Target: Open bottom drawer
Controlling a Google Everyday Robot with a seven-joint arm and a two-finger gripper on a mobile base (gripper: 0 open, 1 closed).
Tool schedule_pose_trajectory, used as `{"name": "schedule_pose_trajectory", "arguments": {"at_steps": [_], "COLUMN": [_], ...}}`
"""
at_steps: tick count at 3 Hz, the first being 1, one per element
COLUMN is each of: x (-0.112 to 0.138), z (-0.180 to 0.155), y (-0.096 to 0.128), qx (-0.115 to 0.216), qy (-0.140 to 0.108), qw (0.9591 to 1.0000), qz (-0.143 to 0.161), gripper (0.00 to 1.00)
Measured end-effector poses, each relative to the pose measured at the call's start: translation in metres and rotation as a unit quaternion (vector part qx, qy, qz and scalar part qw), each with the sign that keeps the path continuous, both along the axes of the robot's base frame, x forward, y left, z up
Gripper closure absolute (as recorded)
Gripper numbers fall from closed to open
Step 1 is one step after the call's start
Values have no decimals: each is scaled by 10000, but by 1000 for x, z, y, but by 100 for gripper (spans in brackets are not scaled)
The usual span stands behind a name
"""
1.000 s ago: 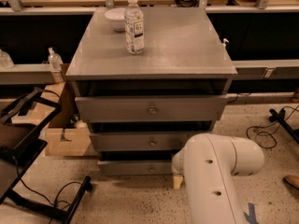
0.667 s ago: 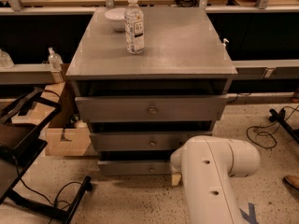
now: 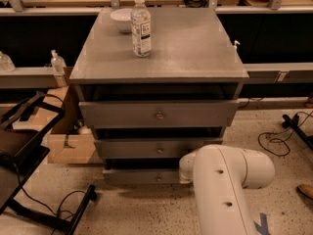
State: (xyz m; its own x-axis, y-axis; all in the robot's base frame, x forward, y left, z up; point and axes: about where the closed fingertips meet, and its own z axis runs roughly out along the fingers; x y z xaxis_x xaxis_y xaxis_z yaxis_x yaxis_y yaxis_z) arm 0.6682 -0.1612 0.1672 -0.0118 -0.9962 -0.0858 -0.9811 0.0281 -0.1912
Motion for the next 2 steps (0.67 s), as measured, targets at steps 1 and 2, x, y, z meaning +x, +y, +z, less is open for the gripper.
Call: {"name": "schedule_pose_trajectory", "arguments": {"at_steps": [1,2], "x": [-17,-31], "z": [17,22], "y": [-14,-15], "qx": [-49,-46], "qy": [41,144], "qw": [9999,9997], "qz": [-121,-177], "gripper": [88,100]}}
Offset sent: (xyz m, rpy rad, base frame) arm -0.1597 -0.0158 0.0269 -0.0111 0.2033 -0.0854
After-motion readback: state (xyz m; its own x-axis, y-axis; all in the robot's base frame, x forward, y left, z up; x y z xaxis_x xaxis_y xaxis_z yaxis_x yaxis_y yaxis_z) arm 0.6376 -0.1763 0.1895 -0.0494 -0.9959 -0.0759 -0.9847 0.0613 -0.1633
